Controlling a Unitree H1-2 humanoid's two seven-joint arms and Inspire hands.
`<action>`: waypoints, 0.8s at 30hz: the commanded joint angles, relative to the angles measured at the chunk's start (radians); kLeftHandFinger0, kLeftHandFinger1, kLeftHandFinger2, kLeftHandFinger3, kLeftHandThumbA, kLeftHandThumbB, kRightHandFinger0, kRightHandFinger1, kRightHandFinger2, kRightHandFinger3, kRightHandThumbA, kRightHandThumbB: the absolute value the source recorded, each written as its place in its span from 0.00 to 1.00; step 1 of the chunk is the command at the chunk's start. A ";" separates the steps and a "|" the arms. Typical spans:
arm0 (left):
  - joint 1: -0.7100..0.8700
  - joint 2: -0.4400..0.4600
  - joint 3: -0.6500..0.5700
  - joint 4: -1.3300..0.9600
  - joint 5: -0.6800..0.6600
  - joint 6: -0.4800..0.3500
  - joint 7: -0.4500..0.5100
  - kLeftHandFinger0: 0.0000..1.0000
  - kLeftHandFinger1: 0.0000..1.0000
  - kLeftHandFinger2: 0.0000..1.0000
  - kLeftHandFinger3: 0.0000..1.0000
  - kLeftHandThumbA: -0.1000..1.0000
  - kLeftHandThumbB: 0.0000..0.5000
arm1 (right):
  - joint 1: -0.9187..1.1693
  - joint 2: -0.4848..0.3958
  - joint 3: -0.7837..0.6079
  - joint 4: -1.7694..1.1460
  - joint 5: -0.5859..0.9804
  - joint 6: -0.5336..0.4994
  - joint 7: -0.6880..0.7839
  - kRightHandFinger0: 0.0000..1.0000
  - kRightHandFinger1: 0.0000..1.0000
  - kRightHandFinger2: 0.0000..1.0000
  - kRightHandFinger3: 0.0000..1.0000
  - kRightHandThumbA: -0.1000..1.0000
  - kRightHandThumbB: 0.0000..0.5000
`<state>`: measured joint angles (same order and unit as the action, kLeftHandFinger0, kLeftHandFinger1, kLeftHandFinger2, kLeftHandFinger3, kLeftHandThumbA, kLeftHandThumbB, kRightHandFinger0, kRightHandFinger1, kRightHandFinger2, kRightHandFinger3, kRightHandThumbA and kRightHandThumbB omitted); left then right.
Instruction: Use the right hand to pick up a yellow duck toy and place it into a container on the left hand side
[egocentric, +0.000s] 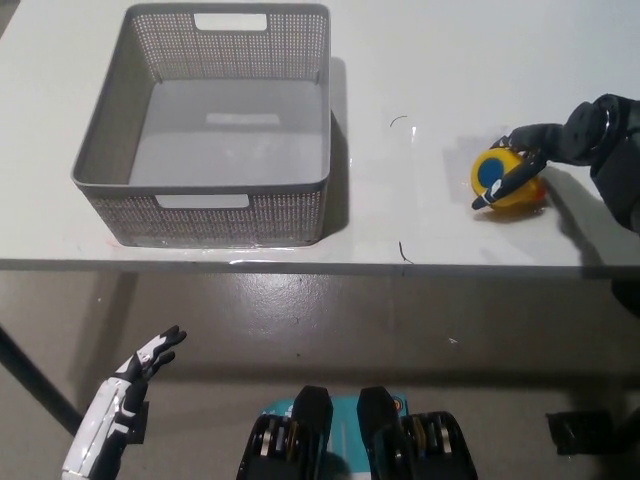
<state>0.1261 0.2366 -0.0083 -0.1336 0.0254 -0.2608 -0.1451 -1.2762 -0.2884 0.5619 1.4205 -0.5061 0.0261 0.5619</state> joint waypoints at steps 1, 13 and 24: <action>-0.015 0.021 0.006 -0.013 -0.011 -0.040 -0.012 1.00 1.00 1.00 1.00 1.00 0.33 | 0.031 0.036 -0.008 0.012 -0.003 0.017 -0.083 0.90 0.95 1.00 1.00 0.53 0.62; -0.030 0.024 0.011 -0.008 -0.020 -0.038 -0.013 1.00 1.00 1.00 1.00 1.00 0.34 | 0.070 0.020 -0.060 -0.004 0.012 -0.084 -0.520 0.29 0.78 1.00 0.78 0.00 0.25; -0.035 0.025 0.013 -0.007 -0.012 -0.035 -0.010 1.00 1.00 1.00 1.00 1.00 0.34 | 0.044 0.013 -0.117 -0.011 0.032 -0.122 -0.608 0.10 0.39 0.45 0.30 0.00 0.30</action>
<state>0.1051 0.2397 -0.0039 -0.1303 0.0244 -0.2611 -0.1455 -1.1776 -0.2620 0.4804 1.4195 -0.4987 -0.0423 0.0927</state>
